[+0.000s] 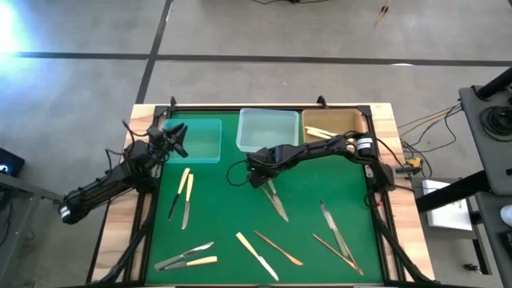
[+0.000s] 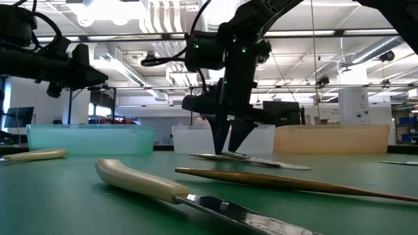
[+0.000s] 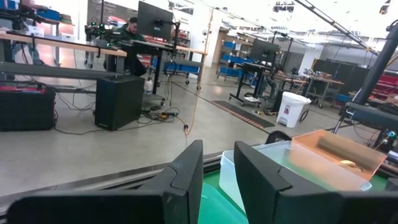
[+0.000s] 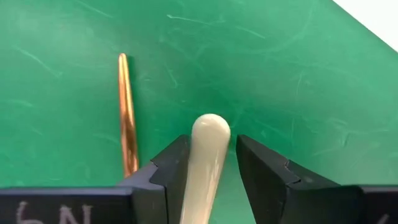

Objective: Sort silverware by color (type)
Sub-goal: Put the green knife into the transparent bin

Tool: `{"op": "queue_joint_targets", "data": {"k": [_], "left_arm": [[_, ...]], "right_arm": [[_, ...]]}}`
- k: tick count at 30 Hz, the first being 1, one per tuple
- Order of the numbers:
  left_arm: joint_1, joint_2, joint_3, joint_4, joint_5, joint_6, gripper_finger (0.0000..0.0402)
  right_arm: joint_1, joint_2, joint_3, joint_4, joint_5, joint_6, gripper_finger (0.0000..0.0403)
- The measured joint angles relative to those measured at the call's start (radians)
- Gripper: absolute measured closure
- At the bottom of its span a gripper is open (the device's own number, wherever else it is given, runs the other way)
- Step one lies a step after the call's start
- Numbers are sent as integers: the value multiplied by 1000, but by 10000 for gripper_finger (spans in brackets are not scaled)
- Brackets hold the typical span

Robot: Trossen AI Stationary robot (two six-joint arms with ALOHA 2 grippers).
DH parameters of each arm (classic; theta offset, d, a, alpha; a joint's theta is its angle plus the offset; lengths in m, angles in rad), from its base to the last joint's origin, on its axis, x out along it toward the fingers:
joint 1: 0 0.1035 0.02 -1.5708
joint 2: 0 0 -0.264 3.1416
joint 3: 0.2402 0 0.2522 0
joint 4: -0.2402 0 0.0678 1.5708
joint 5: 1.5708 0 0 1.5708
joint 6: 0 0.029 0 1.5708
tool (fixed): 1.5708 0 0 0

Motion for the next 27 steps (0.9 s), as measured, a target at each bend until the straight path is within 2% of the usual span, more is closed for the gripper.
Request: {"op": "queue_joint_targets", "data": {"k": [4, 10, 16, 22, 24, 27], "left_arm": [[0, 0, 0, 0, 0, 0, 326], [0, 0, 0, 0, 0, 0, 326], [0, 0, 0, 0, 0, 0, 326], [0, 0, 0, 0, 0, 0, 326], [0, 0, 0, 0, 0, 0, 326], [0, 0, 0, 0, 0, 0, 326]], "right_arm": [[0, 21, 2, -1, 7, -3, 302], [0, 65, 4, 6, -28, -21, 377], [9, 37, 11, 3, -38, -23, 380], [26, -74, 67, 8, -80, -89, 380], [20, -130, 97, 27, -66, -118, 380], [10, -180, 137, 18, 20, -195, 380]]}}
